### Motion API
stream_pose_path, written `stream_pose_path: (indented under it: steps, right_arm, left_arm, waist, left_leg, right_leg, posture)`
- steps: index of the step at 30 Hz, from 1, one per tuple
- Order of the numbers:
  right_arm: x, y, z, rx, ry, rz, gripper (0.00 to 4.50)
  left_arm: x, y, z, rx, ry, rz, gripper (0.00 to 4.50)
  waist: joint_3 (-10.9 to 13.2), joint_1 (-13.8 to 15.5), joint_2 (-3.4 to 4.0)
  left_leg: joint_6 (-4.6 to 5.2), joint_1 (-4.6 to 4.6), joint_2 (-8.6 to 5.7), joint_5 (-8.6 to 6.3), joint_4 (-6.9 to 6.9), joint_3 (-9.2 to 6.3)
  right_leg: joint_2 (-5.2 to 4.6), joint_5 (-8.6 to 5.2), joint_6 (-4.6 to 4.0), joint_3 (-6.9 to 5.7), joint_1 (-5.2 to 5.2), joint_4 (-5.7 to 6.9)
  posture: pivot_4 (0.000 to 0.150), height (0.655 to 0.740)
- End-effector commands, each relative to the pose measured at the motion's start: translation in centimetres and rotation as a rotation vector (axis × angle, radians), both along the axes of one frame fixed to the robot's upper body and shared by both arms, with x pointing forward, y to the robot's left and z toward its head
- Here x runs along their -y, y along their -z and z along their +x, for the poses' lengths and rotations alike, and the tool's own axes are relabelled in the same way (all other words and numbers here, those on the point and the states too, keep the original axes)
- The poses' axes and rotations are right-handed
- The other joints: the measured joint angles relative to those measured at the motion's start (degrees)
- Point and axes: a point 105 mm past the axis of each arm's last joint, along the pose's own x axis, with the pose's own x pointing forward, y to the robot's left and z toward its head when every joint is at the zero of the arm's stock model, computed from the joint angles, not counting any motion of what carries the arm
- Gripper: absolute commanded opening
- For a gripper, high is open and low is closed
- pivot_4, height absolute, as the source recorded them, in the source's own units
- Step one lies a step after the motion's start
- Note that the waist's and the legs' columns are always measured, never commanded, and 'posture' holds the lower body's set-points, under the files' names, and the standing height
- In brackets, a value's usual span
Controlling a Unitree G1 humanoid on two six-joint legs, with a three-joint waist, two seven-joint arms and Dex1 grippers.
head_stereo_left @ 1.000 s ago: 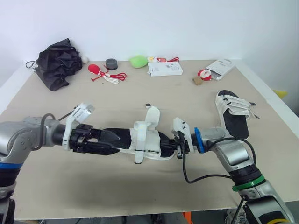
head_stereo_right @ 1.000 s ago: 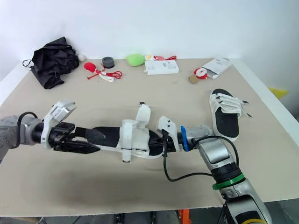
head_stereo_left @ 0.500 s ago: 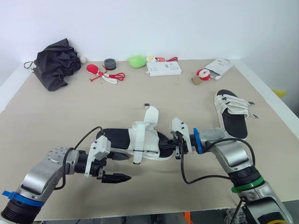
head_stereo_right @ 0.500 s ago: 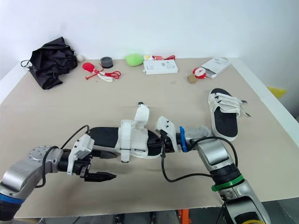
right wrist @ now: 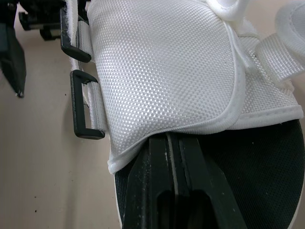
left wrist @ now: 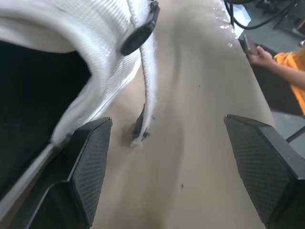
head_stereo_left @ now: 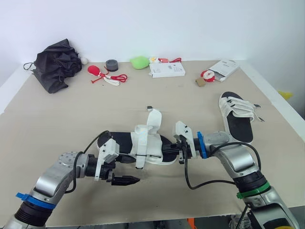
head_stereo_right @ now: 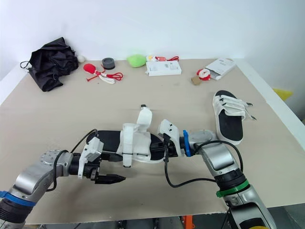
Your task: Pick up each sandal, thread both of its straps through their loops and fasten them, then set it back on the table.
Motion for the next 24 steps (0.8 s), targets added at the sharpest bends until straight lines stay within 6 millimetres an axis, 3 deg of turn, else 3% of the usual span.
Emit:
stream_pose_path:
  steps: [1,3,6,8,13,18,24]
  right_arm:
    - [-0.3,2.0,-1.0,-0.086,-0.013,-0.031,0.00]
    - [-0.3,2.0,-1.1,-0.085,-0.012,-0.031,0.00]
    - [-0.3,2.0,-1.1,-0.086,-0.009,-0.029,0.00]
    - [-0.3,2.0,-1.1,-0.085,-0.008,-0.028,0.00]
    - [-0.3,2.0,-0.9,-0.084,-0.004,-0.025,0.00]
    - [-0.4,2.0,-0.9,-0.083,-0.003,-0.021,0.00]
    - [-0.4,2.0,-0.9,-0.086,-0.007,-0.024,0.00]
  left_arm:
    - [0.6,-0.1,0.1,-0.013,-0.005,-0.007,3.87]
    - [0.8,0.1,0.4,-0.012,-0.020,-0.005,3.87]
    - [0.8,0.1,0.7,-0.013,-0.035,-0.003,3.14]
    - [0.5,0.2,0.7,-0.015,-0.034,0.006,2.02]
    - [-0.2,0.2,0.3,-0.030,-0.013,0.034,0.08]
    - [-1.0,-0.1,-1.1,-0.093,0.057,0.062,0.02]
    - [-1.9,-3.9,-4.3,-0.261,0.259,0.023,0.02]
  waist:
    - [0.0,0.0,0.00]
    - [0.0,0.0,0.00]
    - [0.0,0.0,0.01]
    - [0.0,0.0,0.01]
    - [0.0,0.0,0.01]
    - [0.0,0.0,0.01]
    - [0.0,0.0,0.03]
  left_leg:
    - [0.00,0.00,0.00,0.00,0.00,0.00]
    - [0.00,0.00,0.00,0.00,0.01,-0.03]
    - [0.00,0.00,0.00,0.00,0.02,-0.06]
    - [0.00,0.00,0.00,0.00,0.02,-0.05]
    - [0.00,0.01,0.01,0.00,0.01,-0.07]
    - [-0.01,0.02,0.04,0.00,0.02,-0.07]
    - [-0.05,0.04,0.12,-0.02,0.00,-0.13]
  right_leg:
    - [0.01,0.00,0.00,0.00,0.00,0.00]
    - [0.03,0.00,0.00,-0.01,0.00,0.00]
    - [0.06,0.00,0.00,-0.04,0.01,0.01]
    - [0.08,0.00,-0.01,-0.03,0.01,0.01]
    - [0.11,-0.02,-0.05,-0.04,0.01,0.02]
    - [0.13,-0.02,-0.05,-0.04,0.01,0.03]
    - [0.23,-0.11,-0.19,-0.08,-0.02,0.07]
  posture:
    - [0.150,0.7400]
    - [0.150,0.7400]
    - [0.150,0.7400]
    - [0.150,0.7400]
    - [0.150,0.7400]
    - [0.150,0.7400]
    - [0.150,0.7400]
